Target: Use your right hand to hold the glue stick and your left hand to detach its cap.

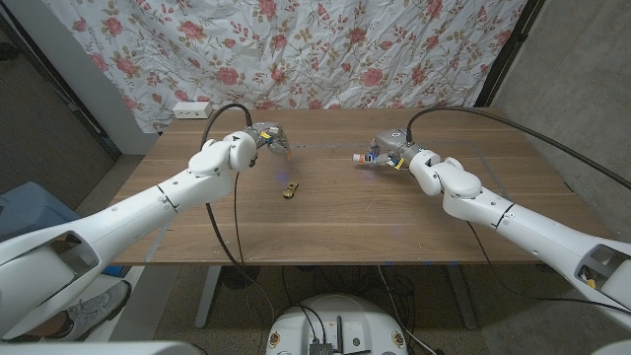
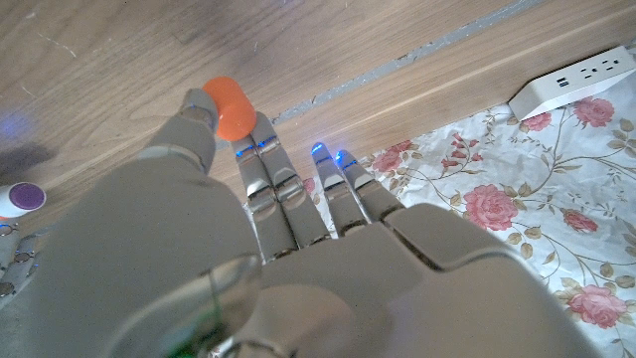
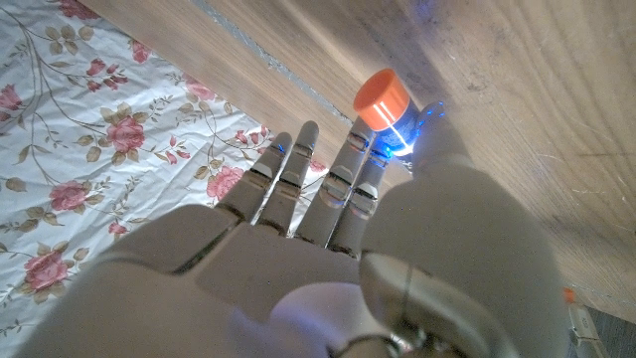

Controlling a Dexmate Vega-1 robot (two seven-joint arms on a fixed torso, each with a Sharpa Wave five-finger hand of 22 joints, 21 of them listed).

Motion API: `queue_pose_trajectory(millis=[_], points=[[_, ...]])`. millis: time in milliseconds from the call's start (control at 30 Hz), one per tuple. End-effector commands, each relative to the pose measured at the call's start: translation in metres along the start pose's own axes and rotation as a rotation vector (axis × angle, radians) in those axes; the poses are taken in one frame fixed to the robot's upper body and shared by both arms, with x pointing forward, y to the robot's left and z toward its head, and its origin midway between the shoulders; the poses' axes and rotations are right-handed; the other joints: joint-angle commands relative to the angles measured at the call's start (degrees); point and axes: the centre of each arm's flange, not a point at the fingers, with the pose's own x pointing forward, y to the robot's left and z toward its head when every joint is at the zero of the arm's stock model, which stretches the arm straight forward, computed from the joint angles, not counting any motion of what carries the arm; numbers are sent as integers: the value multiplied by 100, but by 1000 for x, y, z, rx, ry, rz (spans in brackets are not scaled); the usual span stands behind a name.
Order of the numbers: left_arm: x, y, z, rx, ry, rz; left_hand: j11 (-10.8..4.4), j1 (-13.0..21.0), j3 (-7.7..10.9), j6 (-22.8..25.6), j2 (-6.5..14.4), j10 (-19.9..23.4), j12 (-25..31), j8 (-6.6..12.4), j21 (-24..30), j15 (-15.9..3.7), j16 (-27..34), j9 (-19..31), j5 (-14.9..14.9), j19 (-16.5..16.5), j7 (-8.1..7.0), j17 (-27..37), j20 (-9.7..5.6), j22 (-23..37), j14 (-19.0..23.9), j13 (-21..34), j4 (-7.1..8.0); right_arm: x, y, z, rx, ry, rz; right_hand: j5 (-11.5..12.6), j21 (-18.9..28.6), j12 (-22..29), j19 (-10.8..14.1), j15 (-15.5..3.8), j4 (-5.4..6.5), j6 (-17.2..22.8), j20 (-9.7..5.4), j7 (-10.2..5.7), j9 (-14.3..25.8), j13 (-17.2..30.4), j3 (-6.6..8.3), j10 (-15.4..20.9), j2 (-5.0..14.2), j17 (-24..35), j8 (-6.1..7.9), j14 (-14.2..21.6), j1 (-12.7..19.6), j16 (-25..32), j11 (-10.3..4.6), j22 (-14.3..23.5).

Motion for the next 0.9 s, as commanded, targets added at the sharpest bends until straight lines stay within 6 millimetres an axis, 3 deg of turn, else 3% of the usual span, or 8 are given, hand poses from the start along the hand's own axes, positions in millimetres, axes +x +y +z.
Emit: queue_pose_trajectory(millis=[33, 900], points=[[0, -6, 2, 64, 32, -16, 3, -56, -25, -14, 1, -41, 13, 3, -4, -560, -15, 14, 39, -39, -41, -2, 5, 10, -34, 6, 16, -1, 12, -1, -2, 0, 23, 38, 12, -8, 57, -738, 9, 251, -28, -229, 25, 24, -22, -32, 39, 26, 35, 30, 0, 0, -12, 17], [0, -37, -2, 118, 81, -62, -12, -110, -90, -131, 13, -230, -2, -16, -28, -552, -20, 12, 41, -280, -253, 2, 12, 4, -171, 10, 27, -4, 26, -1, 2, 17, 47, 40, 13, 1, 71, -761, 12, 238, -37, -227, 29, 36, -22, -60, 56, 62, 13, 56, 7, 26, -12, 17]])
